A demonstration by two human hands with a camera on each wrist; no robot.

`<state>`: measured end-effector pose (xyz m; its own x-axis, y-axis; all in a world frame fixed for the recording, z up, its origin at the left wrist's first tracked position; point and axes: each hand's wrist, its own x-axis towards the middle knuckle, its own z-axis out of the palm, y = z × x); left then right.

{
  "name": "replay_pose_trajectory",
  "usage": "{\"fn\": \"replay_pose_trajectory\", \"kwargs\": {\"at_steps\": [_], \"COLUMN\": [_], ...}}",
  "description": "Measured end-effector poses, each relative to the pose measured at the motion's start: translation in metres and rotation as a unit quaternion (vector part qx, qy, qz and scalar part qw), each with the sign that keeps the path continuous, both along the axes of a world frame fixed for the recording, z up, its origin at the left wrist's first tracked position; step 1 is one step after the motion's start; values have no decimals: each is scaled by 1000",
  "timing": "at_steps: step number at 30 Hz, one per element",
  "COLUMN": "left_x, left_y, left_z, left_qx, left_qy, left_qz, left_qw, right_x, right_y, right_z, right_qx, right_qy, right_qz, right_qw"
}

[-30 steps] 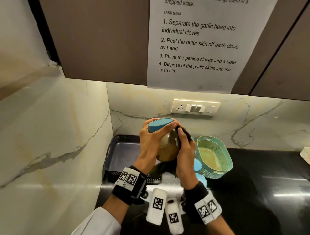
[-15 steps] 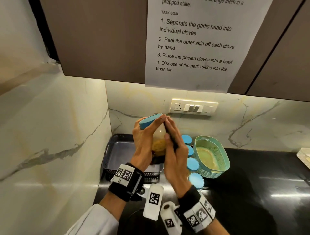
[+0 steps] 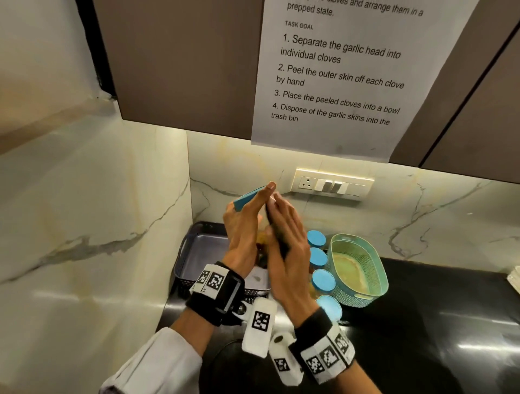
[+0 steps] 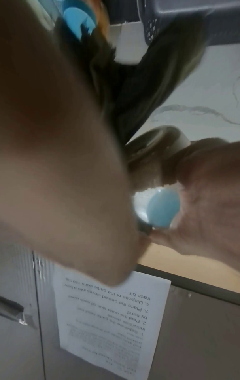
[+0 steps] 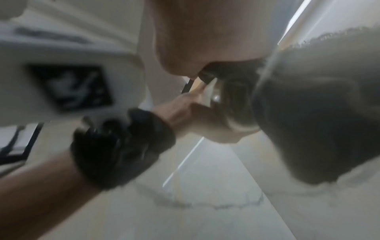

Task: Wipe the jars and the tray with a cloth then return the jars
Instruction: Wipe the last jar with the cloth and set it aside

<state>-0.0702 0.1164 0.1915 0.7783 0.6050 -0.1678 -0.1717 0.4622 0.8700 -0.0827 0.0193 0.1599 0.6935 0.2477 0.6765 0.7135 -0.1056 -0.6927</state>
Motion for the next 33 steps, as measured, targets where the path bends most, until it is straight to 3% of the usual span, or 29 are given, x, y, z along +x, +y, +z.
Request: {"fn": "replay_pose_trajectory", "kwargs": {"at_steps": [2,4,6,8,9,11,14,17,19,21,24,26,27,29,30,33], "left_x": [-1,-5,-9,-11,-11,-10,-6,-7,-4,-3,-2,-5,-9,-15,-17,-21], "left_y": [1,-3,-9,-9,-9,-10,-15,-13,-8,0,6,9,8,5,3,0], "left_z": [1,2,1,3,5,9,8,5,4,3,-2,-6,-5,2,4,9], "left_qx": [-6,9,39,84,108,133,152,143,115,77,16,-4,-6,16,23,17], "left_qy": [-3,-7,-3,-5,-1,19,26,6,-10,-25,-26,-30,-38,-50,-57,-96], "left_qz": [3,-9,-27,-45,-61,-101,-101,-62,-34,-18,-36,-60,-62,-44,-36,-35], "left_qw": [1000,1000,999,995,992,986,983,988,993,997,999,998,997,998,997,995], "right_x": [7,23,34,42,46,47,36,19,5,-8,-13,-6,-1,7,10,21], "right_y": [-1,-9,-18,-26,-29,-31,-22,-13,-9,-3,-1,-3,-3,-3,-2,-4], "right_z": [-13,-11,4,21,25,27,25,26,21,8,-9,-7,-4,11,20,39], "right_qx": [-62,-35,95,213,227,201,214,236,199,98,-25,-15,8,108,174,290], "right_qy": [-94,-60,116,321,390,455,462,383,268,109,-66,-86,-61,85,188,431], "right_qz": [-17,11,35,51,54,58,49,7,14,9,-21,7,28,71,83,139], "right_qw": [994,998,988,921,891,866,859,893,943,989,997,996,998,988,963,843]}}
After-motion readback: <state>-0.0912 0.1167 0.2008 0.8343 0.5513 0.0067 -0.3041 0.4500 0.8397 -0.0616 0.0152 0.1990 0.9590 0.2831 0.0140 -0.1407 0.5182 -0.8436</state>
